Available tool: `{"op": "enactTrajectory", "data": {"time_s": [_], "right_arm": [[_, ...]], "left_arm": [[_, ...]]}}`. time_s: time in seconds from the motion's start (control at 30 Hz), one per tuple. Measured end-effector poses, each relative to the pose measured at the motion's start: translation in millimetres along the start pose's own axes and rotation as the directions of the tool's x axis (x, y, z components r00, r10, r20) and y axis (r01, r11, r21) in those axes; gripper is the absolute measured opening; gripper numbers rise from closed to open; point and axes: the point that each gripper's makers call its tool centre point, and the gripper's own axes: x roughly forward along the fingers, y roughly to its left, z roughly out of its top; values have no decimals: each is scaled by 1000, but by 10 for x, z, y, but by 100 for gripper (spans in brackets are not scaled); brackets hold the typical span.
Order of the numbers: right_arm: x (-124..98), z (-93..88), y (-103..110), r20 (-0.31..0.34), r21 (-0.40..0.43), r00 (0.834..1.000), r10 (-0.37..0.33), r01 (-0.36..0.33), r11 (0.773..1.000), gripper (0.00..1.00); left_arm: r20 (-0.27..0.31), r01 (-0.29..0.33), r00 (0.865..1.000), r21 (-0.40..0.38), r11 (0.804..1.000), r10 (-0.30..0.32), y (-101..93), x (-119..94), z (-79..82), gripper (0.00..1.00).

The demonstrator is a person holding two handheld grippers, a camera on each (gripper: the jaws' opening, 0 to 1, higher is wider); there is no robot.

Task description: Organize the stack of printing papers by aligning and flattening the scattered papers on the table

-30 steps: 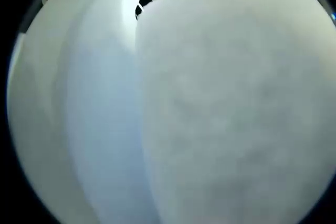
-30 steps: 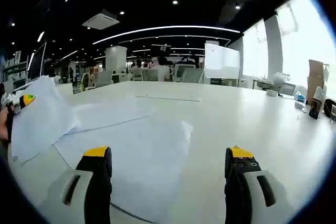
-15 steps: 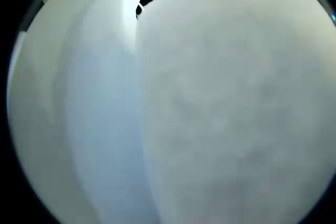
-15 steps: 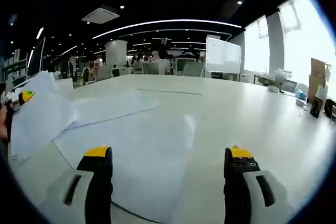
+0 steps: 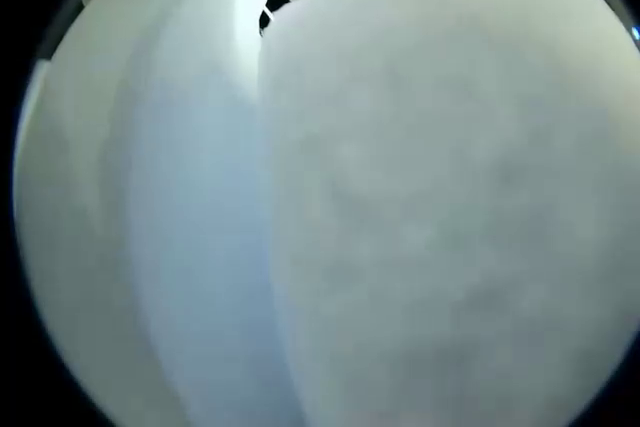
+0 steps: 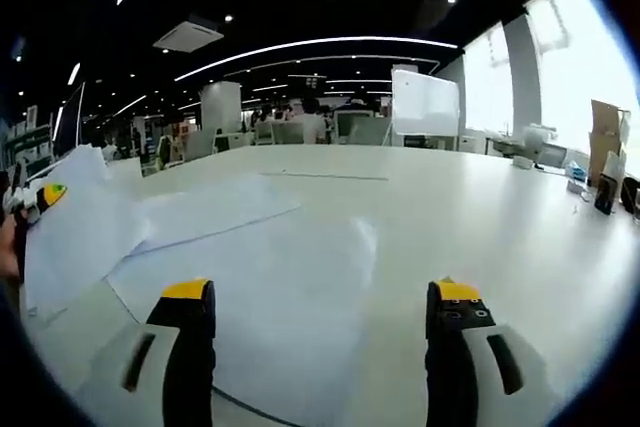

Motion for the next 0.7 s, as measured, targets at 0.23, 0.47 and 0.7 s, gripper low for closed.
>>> {"op": "enactTrajectory", "data": {"time_s": [0.23, 0.47, 0.7], "right_arm": [[-4, -41, 145, -13, -52, 1000, -22, 21, 998, 79], [-96, -132, 274, -41, -68, 999, -11, 8, 998, 78], [-257, -178, 370, -48, -72, 997, -63, 59, 996, 73]], "left_arm": [[1, 2, 1000, 8, 1000, -2, 11, 2, 14, 6], [1, 1, 1000, 9, 1000, -1, 18, 1, 17, 6], [2, 3, 1000, 10, 1000, -3, 18, 1, 15, 6]]}}
